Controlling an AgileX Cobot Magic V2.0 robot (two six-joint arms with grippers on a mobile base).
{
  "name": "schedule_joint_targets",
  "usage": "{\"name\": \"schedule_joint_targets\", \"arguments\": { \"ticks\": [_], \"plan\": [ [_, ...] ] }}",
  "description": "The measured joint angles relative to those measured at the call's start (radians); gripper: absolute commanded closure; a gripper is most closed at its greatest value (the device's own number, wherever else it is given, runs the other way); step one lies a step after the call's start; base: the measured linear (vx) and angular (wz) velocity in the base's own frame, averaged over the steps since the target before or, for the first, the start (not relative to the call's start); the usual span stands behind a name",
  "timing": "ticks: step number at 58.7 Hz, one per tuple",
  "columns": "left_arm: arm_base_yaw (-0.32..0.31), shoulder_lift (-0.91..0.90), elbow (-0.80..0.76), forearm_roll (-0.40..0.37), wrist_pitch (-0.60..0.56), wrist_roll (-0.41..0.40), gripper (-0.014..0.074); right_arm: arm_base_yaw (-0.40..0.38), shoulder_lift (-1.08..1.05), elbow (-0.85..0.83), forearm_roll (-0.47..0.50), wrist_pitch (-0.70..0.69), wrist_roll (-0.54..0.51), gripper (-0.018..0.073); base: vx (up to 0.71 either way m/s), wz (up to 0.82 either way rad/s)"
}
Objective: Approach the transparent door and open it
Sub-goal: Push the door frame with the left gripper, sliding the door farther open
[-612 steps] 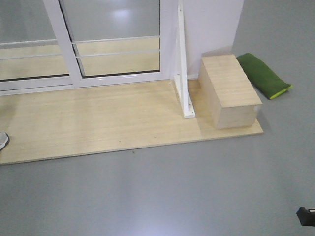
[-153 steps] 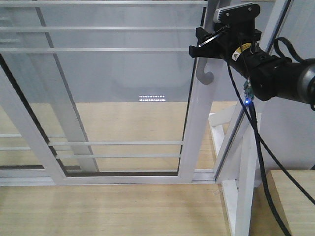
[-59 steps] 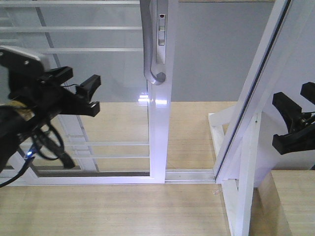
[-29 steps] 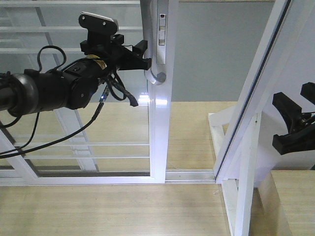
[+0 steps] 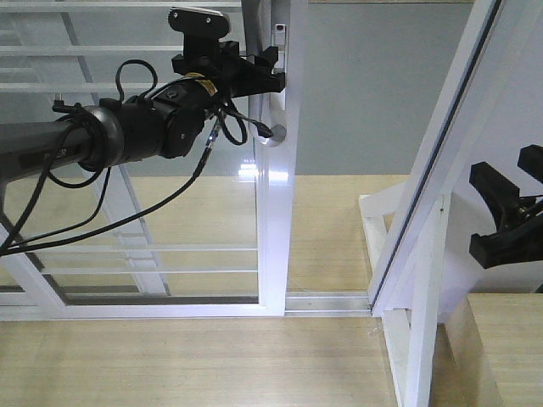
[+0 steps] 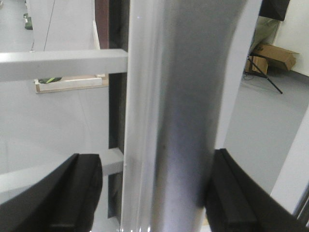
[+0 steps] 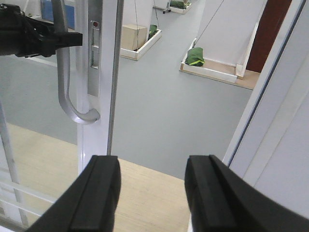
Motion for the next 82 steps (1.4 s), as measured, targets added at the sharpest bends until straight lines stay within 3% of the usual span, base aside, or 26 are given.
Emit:
{"name": "schedule_joint_targets", "arguments": {
  "ticks": [29, 45, 82],
  "plan": [
    [0.0, -0.009, -0.032, 0.009, 0.153, 0.0, 0.023, 0.0, 0.0, 0.0, 0.0, 0.001, 0.0, 0.0173, 0.0, 0.0],
    [0.032, -0.049, -0.032, 0.024, 0.274, 0.0, 0.0251, 0.0, 0.0, 0.0, 0.0, 0.002, -0.001, 0.0173, 0.0, 0.0],
    [0.234, -0.159, -0.022, -0.001, 0.596, 0.022, 0.025, 0.0, 0.0, 0.0, 0.0, 0.003, -0.001, 0.0173, 0.0, 0.0]
  ]
}}
